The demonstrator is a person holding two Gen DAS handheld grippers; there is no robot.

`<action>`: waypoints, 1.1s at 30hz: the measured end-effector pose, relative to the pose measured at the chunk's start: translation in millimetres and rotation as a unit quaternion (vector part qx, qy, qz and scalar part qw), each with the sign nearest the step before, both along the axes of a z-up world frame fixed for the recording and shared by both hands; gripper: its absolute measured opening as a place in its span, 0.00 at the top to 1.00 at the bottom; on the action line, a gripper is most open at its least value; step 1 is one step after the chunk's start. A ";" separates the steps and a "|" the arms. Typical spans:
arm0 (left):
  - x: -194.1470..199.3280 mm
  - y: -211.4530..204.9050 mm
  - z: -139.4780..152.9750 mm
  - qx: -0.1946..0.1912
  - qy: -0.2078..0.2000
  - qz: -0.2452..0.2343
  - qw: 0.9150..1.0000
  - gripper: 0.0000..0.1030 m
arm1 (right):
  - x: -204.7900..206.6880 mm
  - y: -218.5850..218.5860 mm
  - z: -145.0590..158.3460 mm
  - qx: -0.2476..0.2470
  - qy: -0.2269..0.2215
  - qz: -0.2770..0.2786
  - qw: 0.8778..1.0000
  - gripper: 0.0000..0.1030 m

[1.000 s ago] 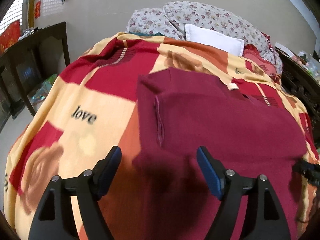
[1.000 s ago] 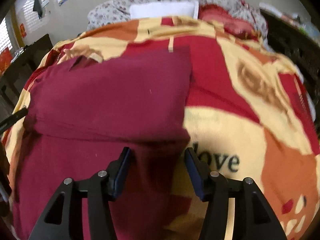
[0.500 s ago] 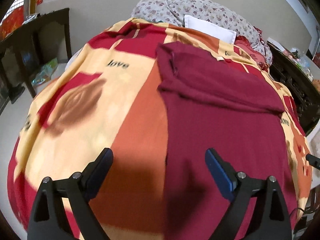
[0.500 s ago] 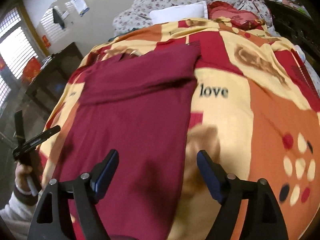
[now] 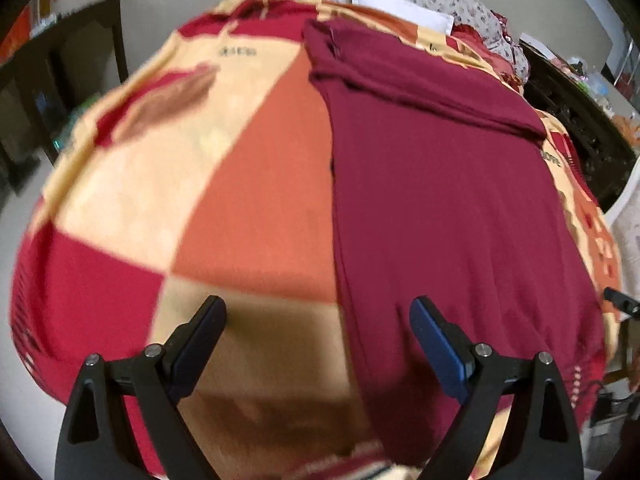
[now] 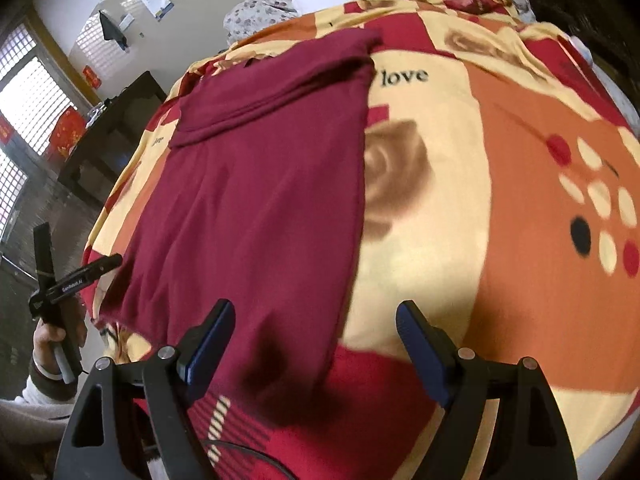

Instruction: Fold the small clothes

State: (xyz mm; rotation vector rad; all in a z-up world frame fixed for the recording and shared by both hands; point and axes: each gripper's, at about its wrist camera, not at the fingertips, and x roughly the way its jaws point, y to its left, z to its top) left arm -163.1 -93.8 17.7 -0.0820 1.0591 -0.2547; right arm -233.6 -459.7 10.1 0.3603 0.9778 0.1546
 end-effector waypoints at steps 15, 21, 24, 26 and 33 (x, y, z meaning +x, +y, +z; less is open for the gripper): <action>-17.8 -7.9 -5.4 -0.019 0.025 -0.002 0.999 0.07 | -14.0 17.6 -24.5 0.084 0.010 0.042 0.996 0.15; -22.1 -21.5 -10.4 0.008 0.023 -0.024 0.999 0.03 | -11.1 21.9 -27.7 0.091 0.007 0.050 0.995 0.12; -21.9 -29.1 -13.5 0.037 0.020 -0.039 0.998 0.02 | -10.4 22.5 -28.3 0.095 0.006 0.056 0.994 0.11; -21.4 -30.8 -14.6 0.044 0.018 -0.041 0.998 0.01 | -10.2 22.3 -29.9 0.098 0.006 0.060 0.993 0.11; -24.5 -30.1 -15.5 0.044 0.014 -0.041 0.998 0.00 | -7.3 20.8 -32.6 0.113 0.012 0.061 0.992 0.10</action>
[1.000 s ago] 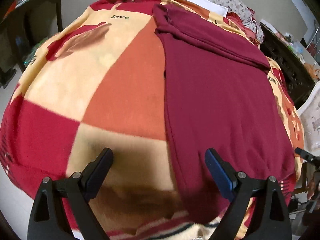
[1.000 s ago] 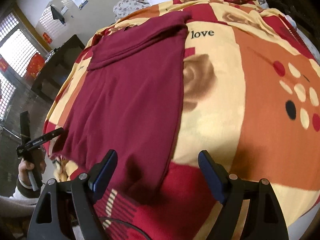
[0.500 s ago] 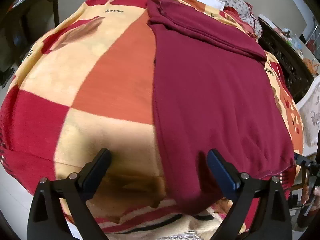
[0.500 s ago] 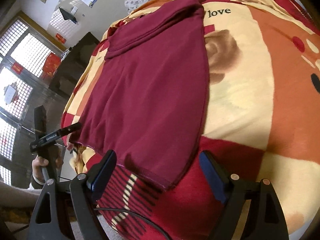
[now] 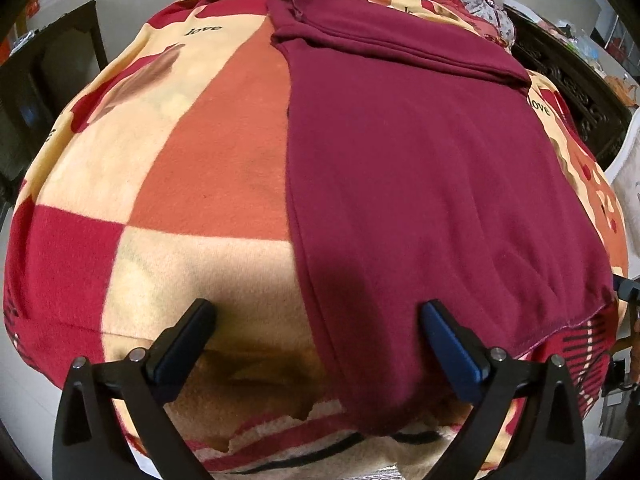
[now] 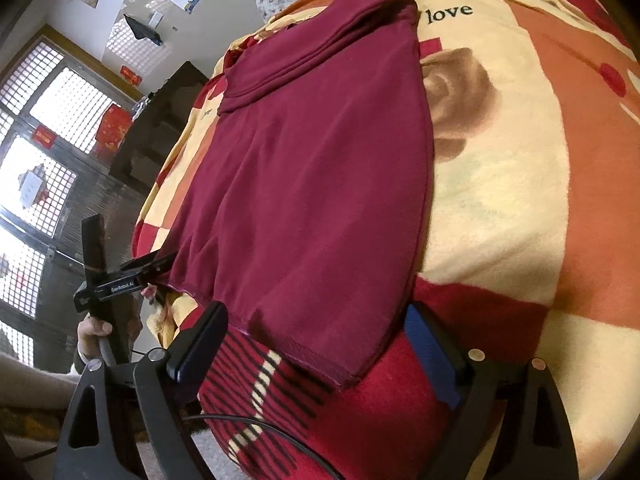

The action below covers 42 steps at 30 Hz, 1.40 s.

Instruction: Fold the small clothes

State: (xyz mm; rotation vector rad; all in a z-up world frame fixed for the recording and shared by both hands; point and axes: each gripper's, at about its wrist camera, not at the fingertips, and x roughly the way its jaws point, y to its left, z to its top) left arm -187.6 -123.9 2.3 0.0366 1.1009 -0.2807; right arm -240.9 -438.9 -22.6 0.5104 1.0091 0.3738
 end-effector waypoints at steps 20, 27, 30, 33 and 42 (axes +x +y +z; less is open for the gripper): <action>-4.3 7.0 12.0 -0.054 0.018 -0.036 0.998 0.87 | 15.2 32.8 6.0 0.028 -0.044 0.080 0.995 0.76; 15.9 12.6 31.9 -0.110 0.025 -0.064 0.992 0.93 | 28.0 30.3 42.5 0.049 -0.104 0.082 0.990 0.79; 33.5 17.5 57.4 -0.127 -0.006 -0.062 0.990 0.93 | 36.9 24.7 64.4 0.051 -0.142 0.074 0.986 0.79; 58.9 14.2 80.8 -0.133 -0.041 -0.065 0.988 0.94 | 49.7 10.4 88.2 0.055 -0.191 0.046 0.979 0.86; 81.5 -3.0 104.6 -0.123 -0.077 -0.089 0.985 0.94 | 89.7 2.7 90.9 0.039 -0.144 0.045 0.988 0.85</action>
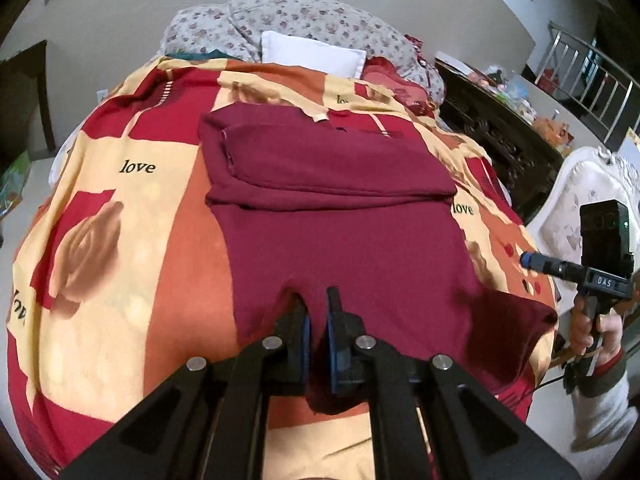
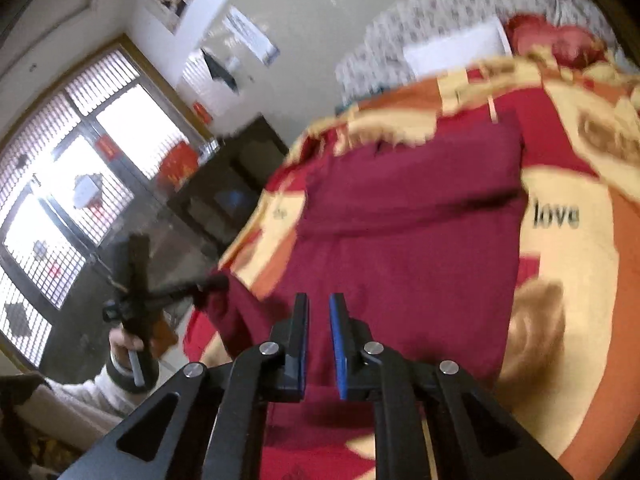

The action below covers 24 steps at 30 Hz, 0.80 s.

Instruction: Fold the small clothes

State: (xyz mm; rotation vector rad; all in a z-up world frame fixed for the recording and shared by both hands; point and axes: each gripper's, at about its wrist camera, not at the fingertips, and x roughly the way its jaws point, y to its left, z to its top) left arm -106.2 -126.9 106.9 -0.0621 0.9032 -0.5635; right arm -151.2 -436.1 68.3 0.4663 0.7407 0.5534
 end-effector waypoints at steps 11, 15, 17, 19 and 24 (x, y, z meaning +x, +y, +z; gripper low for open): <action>-32.2 9.3 -34.4 0.022 0.028 -0.001 0.999 0.94 | -50.5 -19.8 -51.6 -0.059 0.129 -0.040 0.989 0.15; -35.1 10.3 -46.4 0.024 0.047 0.002 0.999 0.94 | -60.4 -30.9 -90.8 0.007 0.178 -0.051 0.983 0.14; -35.1 10.2 -47.1 0.024 0.047 0.003 0.999 0.94 | -60.6 -26.7 -102.0 0.054 0.176 -0.039 0.982 0.14; -34.1 9.6 -46.8 0.023 0.045 0.002 0.999 0.94 | -56.7 -17.8 -103.8 0.065 0.156 -0.033 0.985 0.15; -22.6 11.0 -40.7 0.005 0.044 0.002 0.999 0.94 | -41.6 -9.8 -92.1 0.074 0.120 -0.001 0.990 0.81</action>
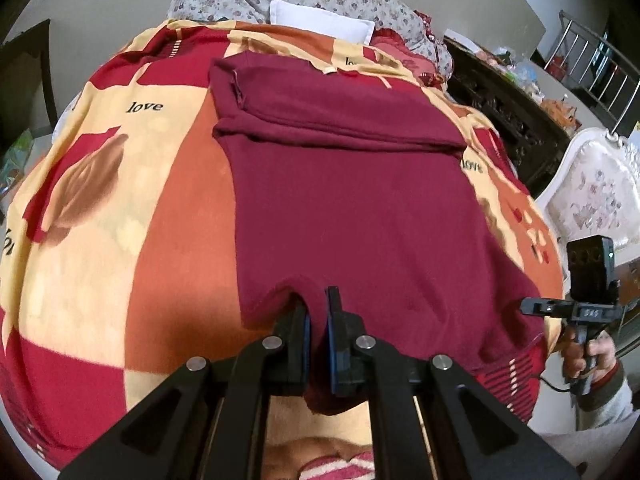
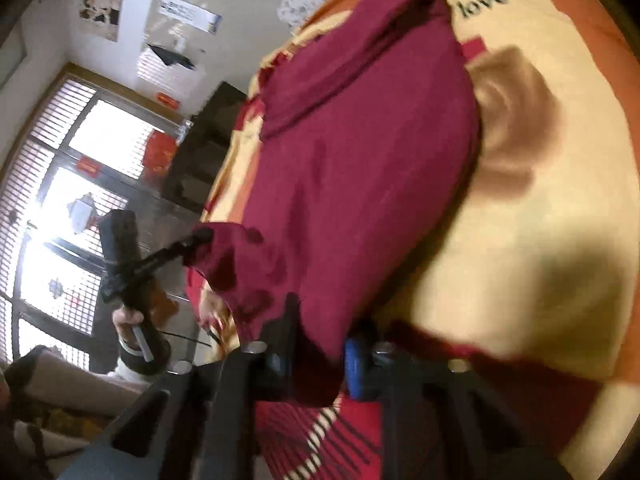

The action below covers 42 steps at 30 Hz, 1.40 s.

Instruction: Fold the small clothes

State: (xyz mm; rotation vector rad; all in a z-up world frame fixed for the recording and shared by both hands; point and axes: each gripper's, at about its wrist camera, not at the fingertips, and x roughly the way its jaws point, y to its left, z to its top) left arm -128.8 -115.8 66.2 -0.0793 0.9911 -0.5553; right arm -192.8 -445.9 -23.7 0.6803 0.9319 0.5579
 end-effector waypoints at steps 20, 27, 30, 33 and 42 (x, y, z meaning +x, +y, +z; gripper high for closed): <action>204.3 -21.9 73.6 -0.049 -0.079 0.086 0.992 0.94 | 181.1 -37.1 117.7 -0.027 -0.159 -0.076 0.984 0.86; 270.7 -38.7 53.4 -0.036 -0.065 0.102 0.992 0.91 | 247.3 -69.7 97.9 -0.017 -0.116 -0.139 0.983 0.85; 290.2 -45.5 47.3 -0.049 -0.064 0.085 0.993 0.73 | 268.8 -88.7 82.6 -0.016 -0.083 -0.169 0.982 0.79; 299.4 -51.8 48.7 -0.024 -0.075 0.088 0.993 0.36 | 274.4 -92.5 87.9 -0.042 -0.092 -0.167 0.981 0.73; 290.3 -37.3 59.3 -0.016 -0.098 0.127 0.987 0.25 | 250.2 -112.4 121.3 0.007 -0.151 -0.217 0.965 0.06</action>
